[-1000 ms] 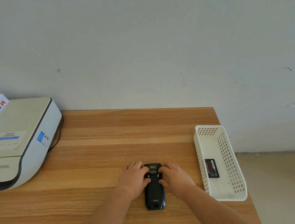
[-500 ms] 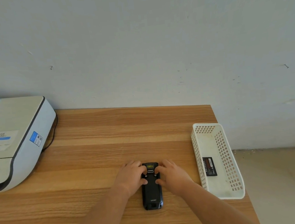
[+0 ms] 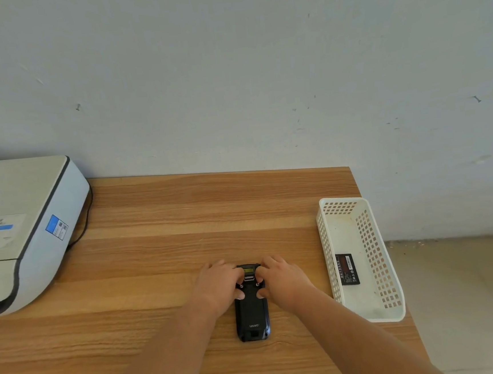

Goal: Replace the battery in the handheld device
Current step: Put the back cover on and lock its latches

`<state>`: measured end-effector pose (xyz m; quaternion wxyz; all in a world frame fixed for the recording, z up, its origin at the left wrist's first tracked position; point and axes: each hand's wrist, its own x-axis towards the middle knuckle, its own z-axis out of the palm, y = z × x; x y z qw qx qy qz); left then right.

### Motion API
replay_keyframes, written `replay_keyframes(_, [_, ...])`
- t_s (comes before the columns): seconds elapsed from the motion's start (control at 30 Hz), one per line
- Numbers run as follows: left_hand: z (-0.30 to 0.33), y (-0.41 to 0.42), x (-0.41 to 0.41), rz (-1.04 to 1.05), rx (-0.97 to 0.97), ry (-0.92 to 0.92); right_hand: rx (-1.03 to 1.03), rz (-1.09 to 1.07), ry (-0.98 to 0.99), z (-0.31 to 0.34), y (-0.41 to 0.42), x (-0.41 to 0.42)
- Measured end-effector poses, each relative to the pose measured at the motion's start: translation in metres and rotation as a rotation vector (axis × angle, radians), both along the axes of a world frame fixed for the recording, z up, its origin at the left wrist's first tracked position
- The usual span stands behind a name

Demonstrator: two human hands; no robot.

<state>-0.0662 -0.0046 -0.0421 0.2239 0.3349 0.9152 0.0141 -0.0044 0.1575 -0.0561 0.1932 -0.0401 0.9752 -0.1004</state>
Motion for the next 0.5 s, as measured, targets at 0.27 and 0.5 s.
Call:
replay_keyframes(0.27, [-0.0013,0.0015,0.0038,0.069,0.018,0.003,-0.016,-0.031,0.001,-0.0002,-0.0027,0.0020])
replay_keyframes(0.5, [-0.0033,0.0023,0.0026,0.107,0.040,-0.007,-0.037,-0.062,-0.010,-0.0014,-0.0028,0.0021])
